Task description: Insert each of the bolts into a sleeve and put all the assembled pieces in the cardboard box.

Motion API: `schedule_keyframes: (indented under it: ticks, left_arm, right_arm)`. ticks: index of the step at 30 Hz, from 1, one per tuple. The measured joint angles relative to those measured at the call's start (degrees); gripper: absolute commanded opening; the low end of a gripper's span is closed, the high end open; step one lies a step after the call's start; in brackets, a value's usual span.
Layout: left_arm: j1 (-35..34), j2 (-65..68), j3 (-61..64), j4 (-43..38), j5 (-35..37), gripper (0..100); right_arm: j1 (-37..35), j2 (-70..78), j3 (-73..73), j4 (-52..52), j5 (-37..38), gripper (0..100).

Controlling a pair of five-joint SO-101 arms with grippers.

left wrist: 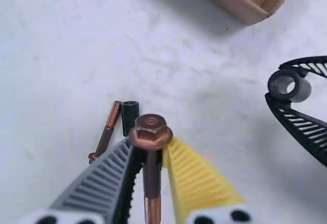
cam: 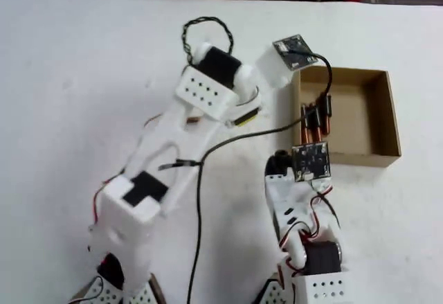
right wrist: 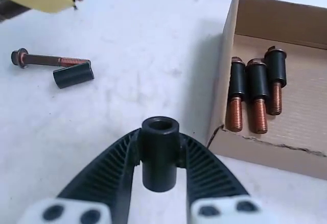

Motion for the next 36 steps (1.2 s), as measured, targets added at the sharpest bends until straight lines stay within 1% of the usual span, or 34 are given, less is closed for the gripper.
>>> schedule_keyframes:
  ticks: [5, 9, 13, 21, 27, 32, 36]
  left_arm:
    - [-1.67, -10.46, 10.37, 0.00, 0.00, 2]
    - [-4.22, -19.96, 18.90, -0.09, 0.00, 2]
    - [-7.38, -29.89, 28.84, -2.20, 0.00, 2]
    - [-13.36, -48.62, 50.99, -9.85, 0.00, 2]
    - [-16.00, -63.30, 65.58, -16.35, 0.00, 2]
    - [-17.05, -73.23, 74.73, -19.52, 0.00, 2]
    - [-17.14, -79.12, 79.65, -22.15, 0.00, 2]
  right_arm:
    - [-1.05, 0.00, 0.00, -0.26, 0.00, 1.7]
    - [-5.45, 0.00, 0.00, -2.02, 0.00, 1.7]
    - [-9.14, 0.00, 0.00, -3.87, 0.00, 1.7]
    - [-15.38, 0.00, 0.00, -7.82, -0.09, 1.7]
    - [-20.92, 0.00, 0.00, -10.81, -0.09, 1.7]
    - [-21.98, 0.00, 0.00, -15.65, -0.09, 1.7]
    - [-25.49, 0.00, 0.00, -20.57, -0.09, 1.7]
